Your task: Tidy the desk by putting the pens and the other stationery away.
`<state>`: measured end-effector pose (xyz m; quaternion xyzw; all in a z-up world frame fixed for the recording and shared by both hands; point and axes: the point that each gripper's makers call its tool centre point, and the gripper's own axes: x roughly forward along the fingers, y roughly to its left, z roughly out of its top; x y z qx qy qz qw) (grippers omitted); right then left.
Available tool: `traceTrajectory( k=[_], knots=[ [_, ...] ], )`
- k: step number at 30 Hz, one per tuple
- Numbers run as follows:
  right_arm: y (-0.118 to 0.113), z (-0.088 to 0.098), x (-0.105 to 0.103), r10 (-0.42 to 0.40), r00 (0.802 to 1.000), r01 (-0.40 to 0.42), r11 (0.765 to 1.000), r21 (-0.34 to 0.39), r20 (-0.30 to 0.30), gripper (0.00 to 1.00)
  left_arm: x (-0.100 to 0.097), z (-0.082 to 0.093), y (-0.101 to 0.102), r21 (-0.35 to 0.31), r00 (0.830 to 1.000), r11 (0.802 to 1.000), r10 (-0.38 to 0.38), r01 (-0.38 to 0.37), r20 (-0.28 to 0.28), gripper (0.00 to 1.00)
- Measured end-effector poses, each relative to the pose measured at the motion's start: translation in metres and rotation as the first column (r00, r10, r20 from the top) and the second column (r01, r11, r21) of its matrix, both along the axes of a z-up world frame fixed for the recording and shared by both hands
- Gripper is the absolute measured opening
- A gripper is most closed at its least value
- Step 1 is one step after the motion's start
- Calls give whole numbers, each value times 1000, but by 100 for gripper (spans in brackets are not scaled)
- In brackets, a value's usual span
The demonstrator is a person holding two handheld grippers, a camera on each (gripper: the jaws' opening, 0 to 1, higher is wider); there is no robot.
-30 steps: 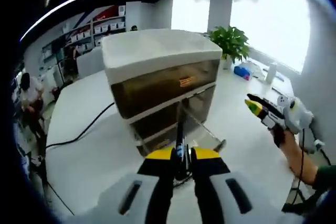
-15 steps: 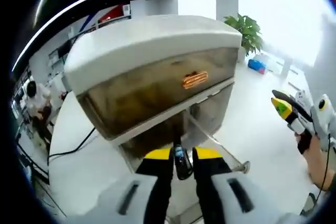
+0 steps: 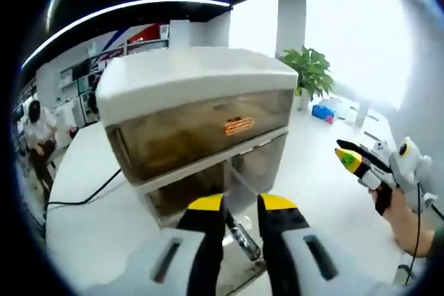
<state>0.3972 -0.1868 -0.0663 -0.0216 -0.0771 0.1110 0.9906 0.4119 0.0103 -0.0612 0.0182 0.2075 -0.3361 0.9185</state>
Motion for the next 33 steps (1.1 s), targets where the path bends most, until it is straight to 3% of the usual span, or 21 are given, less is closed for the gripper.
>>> traceTrajectory(
  k=[2, 6, 9, 11, 15, 17, 21, 23, 24, 26, 28, 31, 33],
  knots=[
    [0, 1, 0, -1, 1000, 1, 1000, -1, 3, 25, -8, 8, 3, -29, 1000, 1000, -8, 9, 30, 19],
    [0, 5, -2, 0, 1000, 0, 1000, 1, 17, 25, -43, 31, 5, -89, 980, 994, -44, 62, 192, 19],
    [1, 6, -3, 4, 1000, -4, 1000, -1, 19, 25, -81, 47, 6, -99, 934, 989, -65, 106, 352, 20],
    [2, 7, -3, 8, 1000, -8, 1000, -1, 20, 25, -97, 54, 7, -149, 915, 983, -43, 111, 400, 20],
    [6, 6, -4, 20, 1000, -20, 1000, 3, 18, 25, -132, 39, 7, -164, 908, 974, -74, 154, 413, 23],
    [8, 6, -4, 28, 999, -28, 1000, -2, 14, 25, -142, 31, 15, -204, 902, 974, -3, 101, 433, 29],
    [10, 6, -5, 34, 999, -34, 999, -7, 16, 25, -167, -9, 32, -92, 904, 995, 6, 37, 426, 33],
    [8, 8, -6, 29, 999, -29, 1000, -3, 22, 25, -172, -26, 46, -26, 911, 1000, 23, -14, 413, 33],
    [8, 9, -6, 28, 999, -28, 1000, -2, 26, 25, -174, -38, 54, 15, 922, 999, 33, -43, 386, 34],
    [7, 9, -6, 24, 999, -24, 1000, -7, 27, 25, -178, -48, 59, 41, 928, 997, 46, -65, 369, 35],
    [8, 10, -7, 28, 999, -28, 1000, -4, 27, 25, -185, -55, 58, 29, 932, 998, 49, -63, 360, 37],
    [11, 11, -10, 37, 999, -37, 999, 0, 31, 25, -197, -74, 49, 8, 952, 999, 29, -33, 306, 40],
    [13, 12, -11, 41, 999, -41, 999, 0, 32, 25, -206, -87, 42, 21, 957, 1000, 11, -18, 292, 37]
  ],
)
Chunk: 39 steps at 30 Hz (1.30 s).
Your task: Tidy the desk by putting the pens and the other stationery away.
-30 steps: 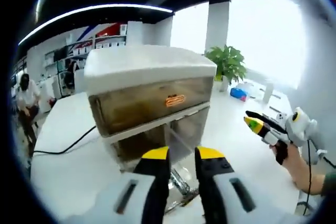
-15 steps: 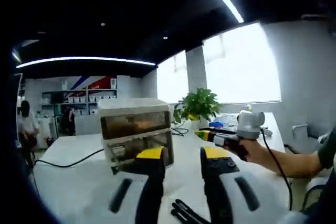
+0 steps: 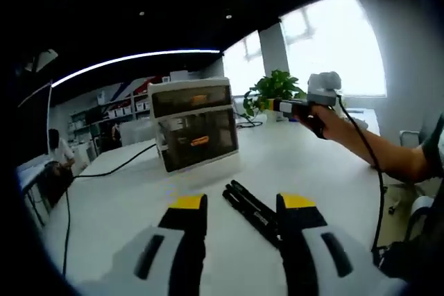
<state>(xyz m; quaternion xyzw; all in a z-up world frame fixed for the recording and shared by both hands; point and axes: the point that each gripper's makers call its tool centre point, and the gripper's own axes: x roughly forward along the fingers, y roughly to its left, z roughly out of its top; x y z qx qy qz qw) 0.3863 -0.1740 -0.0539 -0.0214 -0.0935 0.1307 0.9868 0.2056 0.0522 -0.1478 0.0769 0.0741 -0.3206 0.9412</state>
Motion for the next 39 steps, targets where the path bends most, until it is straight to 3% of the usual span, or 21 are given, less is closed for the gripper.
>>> traceTrajectory(
  k=[2, 4, 7, 12, 18, 25, 30, 33, 35, 38, 39],
  knots=[
    [1, 1, -1, 8, 1000, -8, 1000, 10, 3, 25, -10, -15, -4, 53, 999, 998, -19, 21, -32, 32],
    [2, 2, -1, 7, 1000, -7, 1000, 15, 5, 25, -16, -24, -9, 73, 998, 997, -30, 34, -47, 34],
    [3, -2, 1, 6, 1000, -5, 1000, 9, -8, 25, -19, -31, -9, 82, 998, 996, -27, 32, -61, 34],
    [1, -4, 3, -5, 1000, 5, 1000, -5, -12, 25, -11, -39, 1, 35, 990, 999, 8, -3, -138, 32],
    [1, 1, 0, 2, 1000, -2, 1000, 8, 0, 25, -14, -49, -4, 76, 986, 997, 2, 11, -167, 30],
    [-1, 0, 1, -9, 1000, 9, 1000, 11, -4, 25, -3, -48, 14, 53, 984, 997, 64, -55, -166, 23],
    [-2, 2, 0, -12, 1000, 12, 1000, 16, 0, 25, 7, -47, 18, 55, 985, 996, 77, -70, -156, 20],
    [-4, 0, 1, -22, 1000, 22, 1000, 11, -4, 25, 11, -47, 18, 20, 980, 992, 122, -121, -160, 17],
    [-8, -2, 3, -27, 1000, 27, 999, 26, -15, 25, 12, -47, 18, -4, 975, 991, 132, -135, -179, 10],
    [-9, -3, 3, -27, 999, 28, 999, 39, -20, 25, 14, -47, 20, -8, 971, 988, 149, -153, -186, 9],
    [-9, -3, 3, -27, 999, 28, 999, 37, -20, 25, 14, -48, 21, -52, 960, 981, 169, -185, -224, 9]
  ],
)
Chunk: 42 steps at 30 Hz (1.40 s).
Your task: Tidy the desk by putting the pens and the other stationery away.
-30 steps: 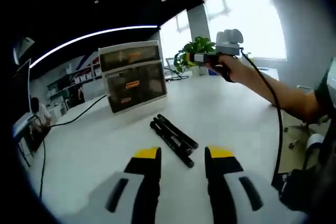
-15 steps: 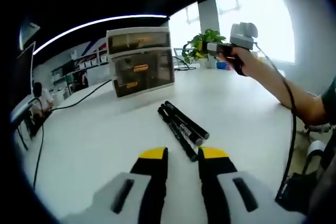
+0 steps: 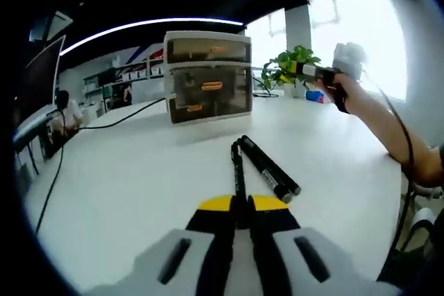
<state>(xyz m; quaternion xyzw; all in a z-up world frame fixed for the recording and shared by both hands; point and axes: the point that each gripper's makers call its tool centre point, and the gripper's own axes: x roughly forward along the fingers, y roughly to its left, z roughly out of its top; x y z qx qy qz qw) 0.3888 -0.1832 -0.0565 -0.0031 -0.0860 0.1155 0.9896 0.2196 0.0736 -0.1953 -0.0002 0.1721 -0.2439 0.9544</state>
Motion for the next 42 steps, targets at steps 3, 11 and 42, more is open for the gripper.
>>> traceTrajectory(
  k=[3, 11, 42],
  knots=[
    [0, -1, 0, -1, 1000, 1, 1000, -3, -5, 25, -1, 1, -1, -126, 996, 991, 28, -38, -80, 8],
    [-3, 2, -1, -7, 1000, 7, 1000, 8, 3, 25, -3, 41, 3, -185, 999, 982, 33, -36, -21, 8],
    [-2, -9, 4, -3, 999, 3, 1000, 20, -37, 25, 134, 209, -2, -109, 973, 994, 46, -21, 224, 8]
  ],
)
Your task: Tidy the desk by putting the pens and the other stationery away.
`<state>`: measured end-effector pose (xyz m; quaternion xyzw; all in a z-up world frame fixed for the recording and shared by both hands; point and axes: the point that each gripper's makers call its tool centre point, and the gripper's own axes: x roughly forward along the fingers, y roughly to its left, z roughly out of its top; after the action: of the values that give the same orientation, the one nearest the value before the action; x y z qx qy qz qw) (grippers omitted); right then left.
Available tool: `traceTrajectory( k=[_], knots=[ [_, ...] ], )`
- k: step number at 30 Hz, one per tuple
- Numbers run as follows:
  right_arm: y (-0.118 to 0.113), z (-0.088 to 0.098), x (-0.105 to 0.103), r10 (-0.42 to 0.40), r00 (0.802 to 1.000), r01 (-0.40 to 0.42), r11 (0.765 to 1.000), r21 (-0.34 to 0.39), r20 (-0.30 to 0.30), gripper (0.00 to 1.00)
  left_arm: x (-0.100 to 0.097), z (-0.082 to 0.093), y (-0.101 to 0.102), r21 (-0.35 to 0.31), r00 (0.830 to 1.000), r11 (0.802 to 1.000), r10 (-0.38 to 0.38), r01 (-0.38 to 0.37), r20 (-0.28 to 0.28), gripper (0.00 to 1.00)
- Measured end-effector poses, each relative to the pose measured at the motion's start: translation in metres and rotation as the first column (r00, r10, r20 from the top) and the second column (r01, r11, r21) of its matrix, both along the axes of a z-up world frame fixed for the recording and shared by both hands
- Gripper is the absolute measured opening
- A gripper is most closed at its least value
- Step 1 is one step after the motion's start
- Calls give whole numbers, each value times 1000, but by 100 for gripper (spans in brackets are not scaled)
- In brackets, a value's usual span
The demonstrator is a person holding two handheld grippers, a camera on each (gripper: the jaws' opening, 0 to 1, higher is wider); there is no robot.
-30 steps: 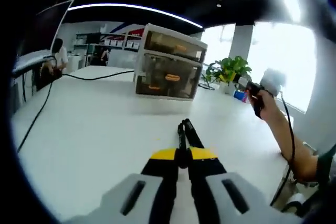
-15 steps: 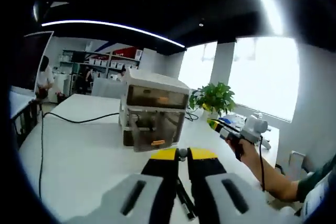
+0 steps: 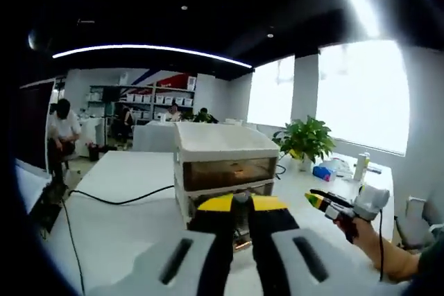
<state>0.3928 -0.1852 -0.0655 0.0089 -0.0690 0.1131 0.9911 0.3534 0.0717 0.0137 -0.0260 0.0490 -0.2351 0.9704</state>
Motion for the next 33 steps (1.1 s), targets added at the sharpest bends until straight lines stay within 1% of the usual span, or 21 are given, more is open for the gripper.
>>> traceTrajectory(
  k=[1, 2, 4, 5, 7, 8, 11, 13, 14, 15, 16, 17, 19, 20, 22, 23, 24, 26, 27, 29, 33],
  knots=[
    [0, 2, -1, 1, 1000, -1, 1000, 0, 6, 25, 5, -3, -1, 24, 1000, 1000, 7, -7, 7, 8],
    [0, 3, -2, 1, 1000, -1, 1000, 0, 12, 25, 15, -8, -2, 58, 1000, 998, 23, -23, 10, 8],
    [0, 4, -2, 0, 1000, 0, 1000, 1, 15, 25, 24, -26, -9, 93, 998, 995, 27, -22, -49, 8],
    [0, 4, -2, 1, 1000, -1, 1000, 2, 14, 25, 28, -29, -13, 97, 998, 995, 25, -20, -49, 8],
    [0, 3, -1, -1, 1000, 1, 1000, 1, 11, 25, 34, -37, -18, 120, 997, 993, 25, -17, -67, 8],
    [-1, 1, 0, -8, 1000, 8, 1000, -9, 7, 25, 37, -37, -20, 126, 998, 992, 26, -19, -53, 8],
    [-1, -3, 1, -11, 1000, 11, 1000, -8, -7, 25, 40, -40, -24, 140, 998, 990, 28, -20, -54, 8],
    [-1, -2, 0, -8, 1000, 8, 1000, -4, -9, 25, 43, -46, -30, 120, 997, 993, 16, -7, -72, 8],
    [1, 0, -2, -5, 1000, 5, 1000, -5, -2, 25, 45, -52, -31, 128, 996, 992, 20, -9, -85, 8],
    [2, 2, -3, -4, 1000, 4, 1000, -8, 3, 25, 48, -55, -30, 155, 996, 988, 34, -21, -84, 8],
    [4, 3, -4, -2, 1000, 2, 1000, -15, 6, 25, 51, -58, -32, 159, 996, 987, 33, -19, -85, 8],
    [5, 3, -4, -2, 1000, 2, 1000, -24, 7, 25, 54, -60, -33, 157, 995, 987, 32, -17, -91, 8],
    [7, 5, -6, 0, 1000, 0, 1000, -29, 14, 25, 56, -64, -40, 140, 992, 990, 22, -5, -121, 9],
    [9, 6, -7, 2, 1000, -1, 999, -34, 19, 25, 56, -65, -43, 144, 993, 990, 14, 3, -120, 9],
    [9, 6, -6, 2, 1000, -1, 999, -51, 20, 25, 56, -69, -48, 175, 993, 985, 7, 14, -119, 10],
    [8, 5, -6, 1, 1000, 0, 999, -51, 17, 25, 59, -68, -47, 213, 997, 977, 10, 5, -72, 10],
    [7, 4, -5, 3, 1000, -3, 999, -45, 13, 25, 58, -68, -47, 227, 998, 974, 4, 9, -56, 10],
    [7, 3, -5, 6, 1000, -6, 999, -38, 6, 25, 58, -70, -48, 213, 998, 977, -10, 21, -56, 10],
    [6, 2, -4, 3, 1000, -3, 999, -41, 2, 25, 57, -69, -51, 193, 998, 980, -29, 39, -54, 10],
    [8, 0, -5, 8, 1000, -8, 999, -39, -11, 25, 57, -71, -53, 173, 996, 984, -36, 49, -78, 11],
    [14, 2, -9, 19, 1000, -20, 998, -59, -6, 25, 61, -70, -54, 179, 998, 983, -42, 52, -56, 11]
  ],
)
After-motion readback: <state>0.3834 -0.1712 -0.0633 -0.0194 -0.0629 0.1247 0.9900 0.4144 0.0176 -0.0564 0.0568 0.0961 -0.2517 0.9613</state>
